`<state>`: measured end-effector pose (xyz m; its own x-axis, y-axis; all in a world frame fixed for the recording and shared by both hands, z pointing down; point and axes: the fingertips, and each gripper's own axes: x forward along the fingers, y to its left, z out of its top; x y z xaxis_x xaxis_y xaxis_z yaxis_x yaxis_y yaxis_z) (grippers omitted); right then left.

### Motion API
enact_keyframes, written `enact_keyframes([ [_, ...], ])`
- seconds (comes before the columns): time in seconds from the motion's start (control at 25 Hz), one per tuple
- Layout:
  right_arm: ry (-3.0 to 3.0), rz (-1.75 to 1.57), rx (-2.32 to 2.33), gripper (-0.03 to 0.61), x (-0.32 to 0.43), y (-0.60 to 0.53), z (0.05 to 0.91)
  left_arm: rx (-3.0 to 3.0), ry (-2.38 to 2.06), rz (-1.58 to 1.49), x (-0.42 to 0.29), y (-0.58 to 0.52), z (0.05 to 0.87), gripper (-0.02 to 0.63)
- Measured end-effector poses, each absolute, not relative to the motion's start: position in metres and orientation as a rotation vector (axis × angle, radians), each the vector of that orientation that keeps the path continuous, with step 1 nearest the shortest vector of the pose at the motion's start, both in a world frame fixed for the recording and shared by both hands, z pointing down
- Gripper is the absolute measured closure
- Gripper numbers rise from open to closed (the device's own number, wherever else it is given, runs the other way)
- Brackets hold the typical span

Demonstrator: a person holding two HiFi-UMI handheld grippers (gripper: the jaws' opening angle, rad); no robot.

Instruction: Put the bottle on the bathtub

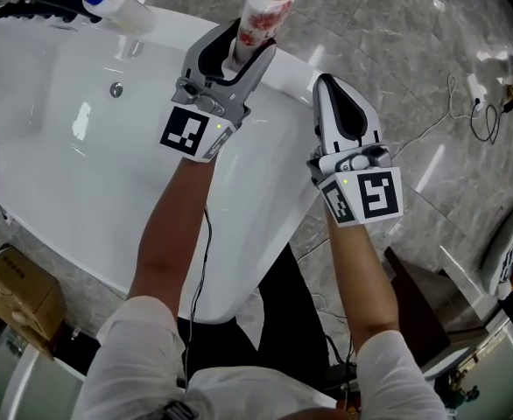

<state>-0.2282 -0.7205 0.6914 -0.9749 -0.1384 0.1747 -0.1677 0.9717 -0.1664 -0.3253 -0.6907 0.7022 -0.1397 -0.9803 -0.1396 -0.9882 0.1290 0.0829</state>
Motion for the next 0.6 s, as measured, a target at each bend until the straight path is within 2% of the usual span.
enact_keyframes([
  [0.6, -2.965, 0.319, 0.251, 0.565, -0.220, -0.707, 0.685, -2.061, 2.397, 0.068, -0.316, -0.675, 0.714, 0.400],
])
